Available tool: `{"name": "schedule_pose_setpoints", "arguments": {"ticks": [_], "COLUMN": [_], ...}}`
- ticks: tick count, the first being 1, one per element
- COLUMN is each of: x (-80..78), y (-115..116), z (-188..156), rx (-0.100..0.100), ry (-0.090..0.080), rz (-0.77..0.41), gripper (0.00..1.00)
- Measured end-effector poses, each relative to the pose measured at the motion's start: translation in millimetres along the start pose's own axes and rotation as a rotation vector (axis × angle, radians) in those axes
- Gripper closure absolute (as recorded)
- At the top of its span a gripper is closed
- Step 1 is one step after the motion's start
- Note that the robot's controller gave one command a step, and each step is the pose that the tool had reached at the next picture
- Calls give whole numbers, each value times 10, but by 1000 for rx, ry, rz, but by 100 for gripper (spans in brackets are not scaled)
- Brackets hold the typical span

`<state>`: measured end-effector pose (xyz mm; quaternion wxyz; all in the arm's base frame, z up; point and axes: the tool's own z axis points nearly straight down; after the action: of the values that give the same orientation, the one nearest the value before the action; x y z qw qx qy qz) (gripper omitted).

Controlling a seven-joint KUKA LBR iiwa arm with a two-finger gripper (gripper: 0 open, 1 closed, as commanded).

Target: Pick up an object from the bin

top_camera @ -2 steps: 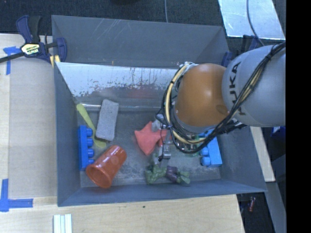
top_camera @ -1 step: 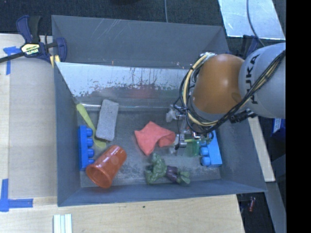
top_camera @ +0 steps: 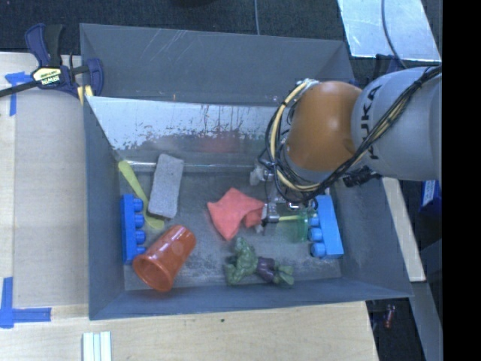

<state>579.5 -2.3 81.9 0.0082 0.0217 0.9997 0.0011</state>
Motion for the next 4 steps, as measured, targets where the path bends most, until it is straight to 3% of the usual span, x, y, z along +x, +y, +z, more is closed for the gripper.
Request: {"name": "schedule_pose_setpoints", "arguments": {"ticks": [1,2,4], "x": [-270,-270,-254], "y": [20,20,131], "z": [110,110,-1403], "rx": [-1,-1,0], "ry": [-10,-10,-14], "rz": [-147,-147,-240], "gripper": [100,100,100]}}
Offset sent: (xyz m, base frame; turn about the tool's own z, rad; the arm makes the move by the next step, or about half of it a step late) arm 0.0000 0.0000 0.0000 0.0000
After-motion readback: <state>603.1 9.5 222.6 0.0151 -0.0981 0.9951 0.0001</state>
